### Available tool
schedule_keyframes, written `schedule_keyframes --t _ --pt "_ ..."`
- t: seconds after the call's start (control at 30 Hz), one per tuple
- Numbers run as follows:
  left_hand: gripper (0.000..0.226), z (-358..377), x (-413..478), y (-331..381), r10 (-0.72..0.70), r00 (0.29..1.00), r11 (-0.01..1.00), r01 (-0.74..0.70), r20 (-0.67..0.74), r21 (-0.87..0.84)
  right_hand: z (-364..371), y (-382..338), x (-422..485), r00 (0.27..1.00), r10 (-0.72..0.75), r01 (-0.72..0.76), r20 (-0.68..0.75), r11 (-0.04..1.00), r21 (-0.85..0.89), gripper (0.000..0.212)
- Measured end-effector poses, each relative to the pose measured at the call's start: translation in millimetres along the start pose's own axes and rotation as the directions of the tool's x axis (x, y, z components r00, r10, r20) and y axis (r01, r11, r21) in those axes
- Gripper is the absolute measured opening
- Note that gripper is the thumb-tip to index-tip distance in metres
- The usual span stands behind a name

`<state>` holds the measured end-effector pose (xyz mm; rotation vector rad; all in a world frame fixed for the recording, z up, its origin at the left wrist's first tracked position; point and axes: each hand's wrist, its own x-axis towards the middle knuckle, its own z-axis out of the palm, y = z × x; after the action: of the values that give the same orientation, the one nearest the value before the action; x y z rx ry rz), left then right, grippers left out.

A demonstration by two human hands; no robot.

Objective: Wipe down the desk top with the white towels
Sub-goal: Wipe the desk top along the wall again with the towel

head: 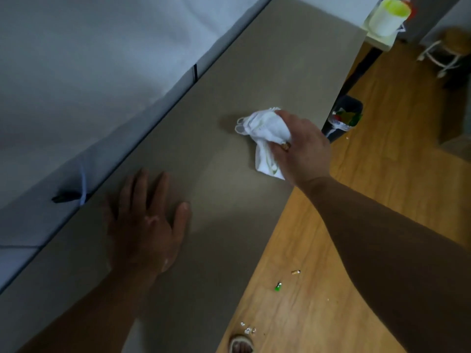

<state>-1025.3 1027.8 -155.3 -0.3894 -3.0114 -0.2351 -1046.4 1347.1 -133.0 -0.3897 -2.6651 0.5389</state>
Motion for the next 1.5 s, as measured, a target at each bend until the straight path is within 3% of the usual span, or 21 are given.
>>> schedule_keyframes --t 0.27,0.5,0.67,0.83,1.0,1.23,1.5 --pt "0.073 -3.8 2.9 5.2 -0.027 0.999 0.999 0.027 0.034 0.017 5.6 32.1 51.5 0.998 0.043 -0.044 -0.04 0.998 -0.043 0.057" --pt "0.072 -5.5 3.8 4.8 -0.011 1.0 0.999 0.011 0.012 0.041 12.0 -4.3 26.7 0.983 0.169 -0.172 -0.069 0.985 -0.034 0.045" --pt "0.072 -7.8 3.0 6.3 -0.023 1.0 0.998 0.022 0.019 0.057 6.3 -54.4 -70.6 1.0 -0.007 0.007 0.012 1.0 -0.01 0.07" --pt "0.07 -8.2 1.0 1.2 0.044 0.999 0.997 -0.042 -0.025 0.066 -10.8 -70.2 -105.4 0.961 -0.261 0.256 0.086 0.964 0.067 0.054" --pt "0.068 -10.7 3.2 3.8 0.039 0.999 0.996 -0.037 -0.032 0.08 -6.9 -43.8 -65.9 0.917 -0.358 0.346 0.177 0.934 0.093 0.058" --pt "0.07 -8.9 3.9 3.5 -0.014 1.0 0.998 0.013 0.018 0.066 4.9 -8.7 23.4 0.969 -0.193 0.194 0.151 0.981 0.011 0.057" --pt "0.071 -6.8 6.5 3.5 0.001 1.0 0.999 -0.001 0.003 0.046 25.5 -26.6 65.5 0.983 0.175 -0.175 0.057 0.985 -0.007 0.053"
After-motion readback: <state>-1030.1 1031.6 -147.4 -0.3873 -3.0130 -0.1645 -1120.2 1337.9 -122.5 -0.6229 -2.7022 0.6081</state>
